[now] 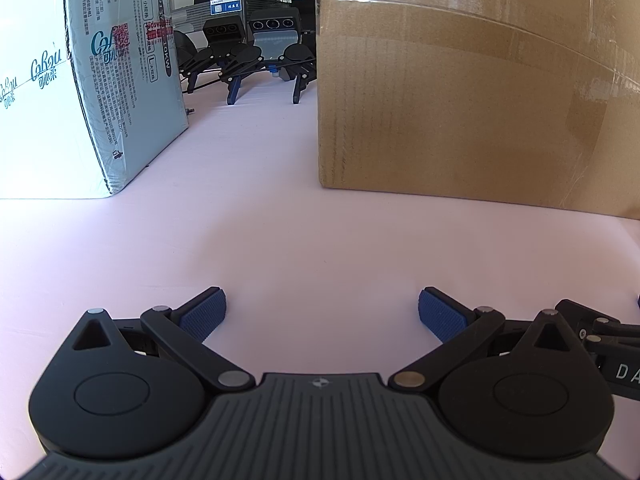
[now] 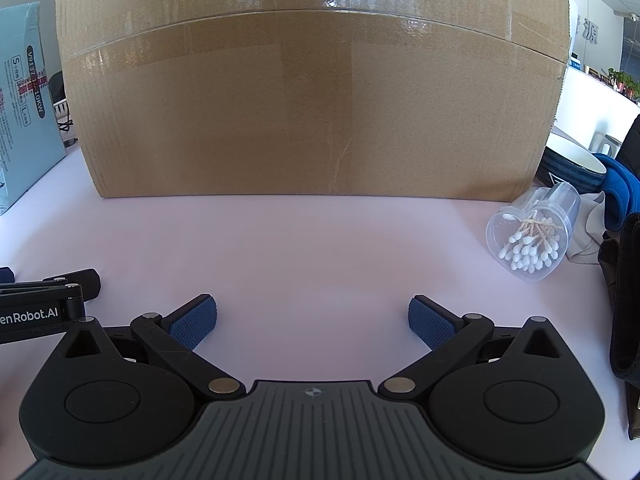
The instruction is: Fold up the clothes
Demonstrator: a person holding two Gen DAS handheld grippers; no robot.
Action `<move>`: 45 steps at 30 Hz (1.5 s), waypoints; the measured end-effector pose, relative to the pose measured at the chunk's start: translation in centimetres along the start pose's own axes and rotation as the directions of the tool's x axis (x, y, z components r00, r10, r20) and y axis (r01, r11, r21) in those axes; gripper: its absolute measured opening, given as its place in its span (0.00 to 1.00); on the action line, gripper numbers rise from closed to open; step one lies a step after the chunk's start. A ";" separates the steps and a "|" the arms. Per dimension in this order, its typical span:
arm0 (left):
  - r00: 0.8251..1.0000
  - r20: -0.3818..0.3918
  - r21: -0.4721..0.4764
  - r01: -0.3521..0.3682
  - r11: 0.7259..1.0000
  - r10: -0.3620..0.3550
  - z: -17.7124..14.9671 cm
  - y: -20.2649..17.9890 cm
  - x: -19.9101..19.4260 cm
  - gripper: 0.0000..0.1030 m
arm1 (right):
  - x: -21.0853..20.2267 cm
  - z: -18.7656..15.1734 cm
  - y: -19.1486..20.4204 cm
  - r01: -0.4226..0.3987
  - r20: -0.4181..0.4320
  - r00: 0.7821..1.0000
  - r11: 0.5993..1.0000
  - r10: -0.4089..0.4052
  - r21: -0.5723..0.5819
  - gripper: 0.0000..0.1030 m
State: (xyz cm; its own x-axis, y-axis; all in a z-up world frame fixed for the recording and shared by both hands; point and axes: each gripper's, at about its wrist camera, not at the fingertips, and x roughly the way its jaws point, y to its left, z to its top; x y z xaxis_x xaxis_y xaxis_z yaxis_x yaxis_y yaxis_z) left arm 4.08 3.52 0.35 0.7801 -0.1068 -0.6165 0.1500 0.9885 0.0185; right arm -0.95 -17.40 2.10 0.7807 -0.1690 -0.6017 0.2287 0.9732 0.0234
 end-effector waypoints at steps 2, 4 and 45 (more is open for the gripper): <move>1.000 0.000 0.001 -0.001 1.000 0.001 0.0 0.0 0.0 1.00 | -0.1 -0.1 0.1 0.000 0.000 1.000 1.000 0.000 0.000 1.00; 1.000 0.000 0.002 -0.002 1.000 0.002 0.0 -0.1 0.0 1.00 | -0.2 -0.1 0.0 0.000 0.001 1.000 1.000 0.000 0.000 1.00; 1.000 0.001 0.005 0.001 1.000 -0.001 0.0 0.0 0.1 1.00 | -1.0 -0.4 -0.6 -0.002 -0.001 1.000 1.000 0.002 -0.002 1.00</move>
State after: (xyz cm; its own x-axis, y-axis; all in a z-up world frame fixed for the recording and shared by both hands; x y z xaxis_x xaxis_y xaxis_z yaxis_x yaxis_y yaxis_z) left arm 4.13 3.48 0.33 0.7804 -0.1074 -0.6160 0.1534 0.9879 0.0220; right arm -2.05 -17.78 2.38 0.7808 -0.1669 -0.6021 0.2260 0.9738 0.0232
